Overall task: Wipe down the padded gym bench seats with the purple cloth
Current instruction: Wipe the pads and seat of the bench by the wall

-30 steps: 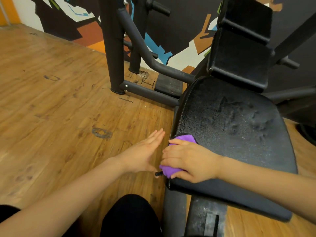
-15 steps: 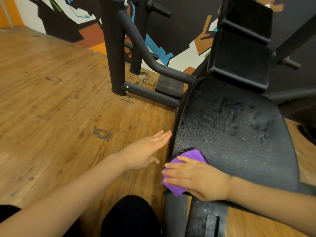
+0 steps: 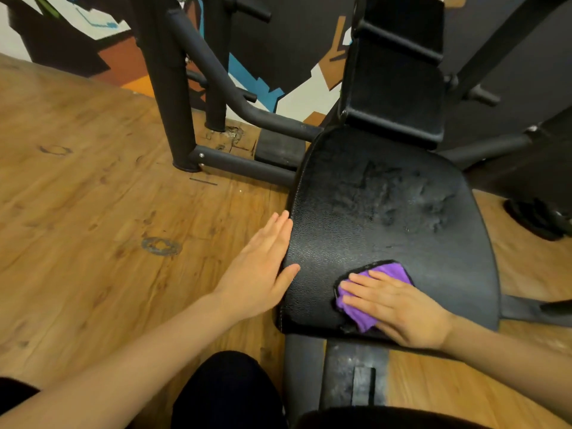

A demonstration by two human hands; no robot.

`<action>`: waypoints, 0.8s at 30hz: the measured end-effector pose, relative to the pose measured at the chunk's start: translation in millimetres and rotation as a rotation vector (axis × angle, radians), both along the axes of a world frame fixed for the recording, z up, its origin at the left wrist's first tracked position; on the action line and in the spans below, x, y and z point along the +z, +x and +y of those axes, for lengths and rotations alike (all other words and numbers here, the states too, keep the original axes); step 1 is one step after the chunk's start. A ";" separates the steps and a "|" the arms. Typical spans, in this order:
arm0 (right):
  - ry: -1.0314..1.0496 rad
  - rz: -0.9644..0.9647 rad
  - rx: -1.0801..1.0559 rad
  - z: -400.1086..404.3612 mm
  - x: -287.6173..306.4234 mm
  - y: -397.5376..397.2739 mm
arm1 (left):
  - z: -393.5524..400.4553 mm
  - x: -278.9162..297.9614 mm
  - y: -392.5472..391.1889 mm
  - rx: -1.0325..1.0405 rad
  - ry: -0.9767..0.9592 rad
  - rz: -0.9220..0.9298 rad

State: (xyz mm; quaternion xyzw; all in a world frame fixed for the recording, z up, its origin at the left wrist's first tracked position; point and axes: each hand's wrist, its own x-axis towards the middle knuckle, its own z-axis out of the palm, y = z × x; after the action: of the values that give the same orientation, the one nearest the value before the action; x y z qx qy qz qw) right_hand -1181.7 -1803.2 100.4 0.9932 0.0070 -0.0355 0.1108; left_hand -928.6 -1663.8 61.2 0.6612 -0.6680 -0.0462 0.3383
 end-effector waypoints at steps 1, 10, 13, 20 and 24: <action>-0.002 -0.022 -0.014 4.6 -0.9 4.5 | -1.7 0.1 -4.6 0.024 -0.022 0.003; 0.123 -0.208 -0.125 8.1 -7.1 40.8 | -27.6 6.2 -22.6 0.164 -0.099 -0.075; 0.240 -0.455 -0.478 -43.3 15.5 10.6 | -27.8 4.9 -24.0 0.180 -0.091 -0.102; 0.272 -0.751 -0.918 -55.1 28.9 48.8 | -30.2 5.1 -29.8 0.233 -0.096 -0.149; 0.293 -0.595 -0.660 -16.8 20.6 89.1 | -33.1 6.4 -29.6 0.246 -0.114 -0.160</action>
State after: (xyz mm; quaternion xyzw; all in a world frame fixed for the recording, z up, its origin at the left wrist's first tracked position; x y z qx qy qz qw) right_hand -1092.6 -1820.0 121.0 0.9146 -0.3364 0.2187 -0.0506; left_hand -958.2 -1696.9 67.6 0.7192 -0.6084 0.0861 0.3243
